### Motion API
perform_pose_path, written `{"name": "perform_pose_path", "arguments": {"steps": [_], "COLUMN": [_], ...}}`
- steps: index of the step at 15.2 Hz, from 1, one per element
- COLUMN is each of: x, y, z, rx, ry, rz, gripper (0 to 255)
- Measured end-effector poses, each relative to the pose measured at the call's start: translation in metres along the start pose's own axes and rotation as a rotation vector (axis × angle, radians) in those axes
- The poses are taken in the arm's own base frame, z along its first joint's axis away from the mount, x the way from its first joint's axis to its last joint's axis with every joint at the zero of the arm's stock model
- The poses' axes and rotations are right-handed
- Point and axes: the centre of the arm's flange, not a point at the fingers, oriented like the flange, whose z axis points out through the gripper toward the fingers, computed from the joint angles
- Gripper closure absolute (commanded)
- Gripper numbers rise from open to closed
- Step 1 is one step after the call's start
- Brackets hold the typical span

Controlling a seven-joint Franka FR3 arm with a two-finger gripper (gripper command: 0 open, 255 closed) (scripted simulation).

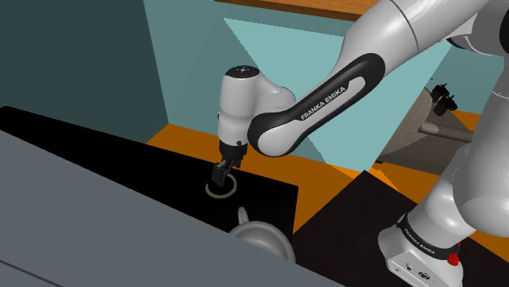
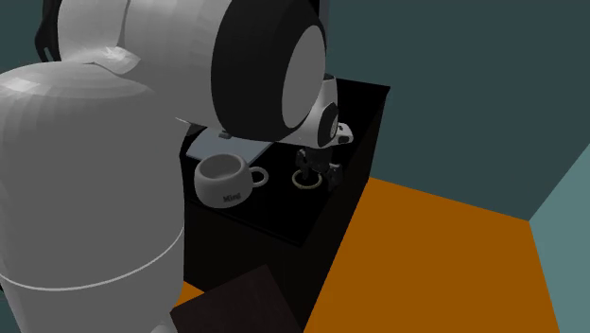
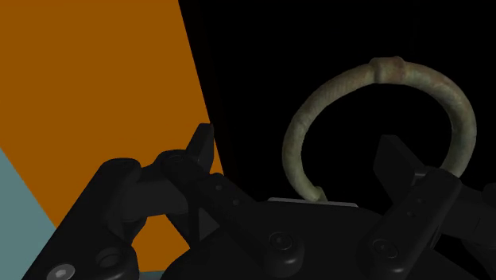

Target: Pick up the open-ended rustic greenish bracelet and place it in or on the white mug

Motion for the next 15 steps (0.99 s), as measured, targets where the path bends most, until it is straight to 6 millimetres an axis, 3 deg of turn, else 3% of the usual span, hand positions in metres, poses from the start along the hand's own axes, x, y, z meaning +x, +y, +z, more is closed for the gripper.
{"name": "perform_pose_path", "arguments": {"steps": [2, 3, 15], "x": [0.0, 0.0, 0.0009], "y": [0.0, 0.0, 0.0003], "z": [0.0001, 0.0001, -0.008], "rx": [0.0, 0.0, -0.001], "ry": [0.0, 0.0, 0.004], "rz": [0.0, 0.0, 0.002], "gripper": [0, 255, 255]}}
